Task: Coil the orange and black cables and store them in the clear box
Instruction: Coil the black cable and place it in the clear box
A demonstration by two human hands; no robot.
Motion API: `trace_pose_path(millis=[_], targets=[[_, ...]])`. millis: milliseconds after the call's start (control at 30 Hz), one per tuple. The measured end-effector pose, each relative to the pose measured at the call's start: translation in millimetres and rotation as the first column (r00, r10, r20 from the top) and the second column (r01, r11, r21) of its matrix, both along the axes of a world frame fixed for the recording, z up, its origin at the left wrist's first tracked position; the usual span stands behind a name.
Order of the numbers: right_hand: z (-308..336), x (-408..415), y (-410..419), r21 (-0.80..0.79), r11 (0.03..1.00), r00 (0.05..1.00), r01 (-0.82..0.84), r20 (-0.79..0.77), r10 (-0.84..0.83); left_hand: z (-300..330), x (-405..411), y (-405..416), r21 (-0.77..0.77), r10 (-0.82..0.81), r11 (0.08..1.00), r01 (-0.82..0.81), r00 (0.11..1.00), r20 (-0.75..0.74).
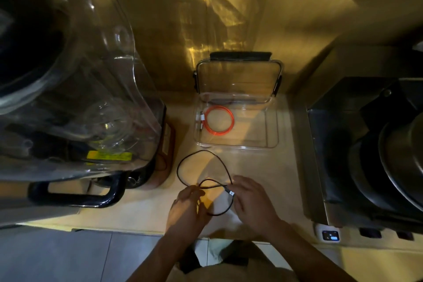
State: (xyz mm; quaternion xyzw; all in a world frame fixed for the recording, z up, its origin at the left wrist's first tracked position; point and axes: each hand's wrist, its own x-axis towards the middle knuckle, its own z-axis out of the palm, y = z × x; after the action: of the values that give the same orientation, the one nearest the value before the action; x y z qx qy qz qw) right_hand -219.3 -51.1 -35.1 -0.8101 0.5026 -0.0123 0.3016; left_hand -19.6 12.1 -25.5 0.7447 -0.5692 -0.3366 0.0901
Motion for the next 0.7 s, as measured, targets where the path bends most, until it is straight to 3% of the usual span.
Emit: trace_pose_path(millis=[233,433,567,700], targets=[[-7,9,16,0.123,0.977,0.969,-0.175,-0.152,0.193,0,-4,20,0.172,-0.045,0.984,0.041,0.999,0.016],[-13,13,22,0.163,0.975,0.959,-0.152,-0.215,0.185,-12,-13,26,0.333,-0.136,0.936,0.115,0.99,0.041],[-15,13,22,0.159,0.978,0.967,-0.132,-0.195,0.162,-14,-15,24,0.292,-0.095,0.953,0.081,0.995,0.033],[-14,11,22,0.126,0.989,0.991,-0.076,-0.103,0.09,-6,-12,21,0.136,0.064,0.99,-0.046,0.989,-0.131]])
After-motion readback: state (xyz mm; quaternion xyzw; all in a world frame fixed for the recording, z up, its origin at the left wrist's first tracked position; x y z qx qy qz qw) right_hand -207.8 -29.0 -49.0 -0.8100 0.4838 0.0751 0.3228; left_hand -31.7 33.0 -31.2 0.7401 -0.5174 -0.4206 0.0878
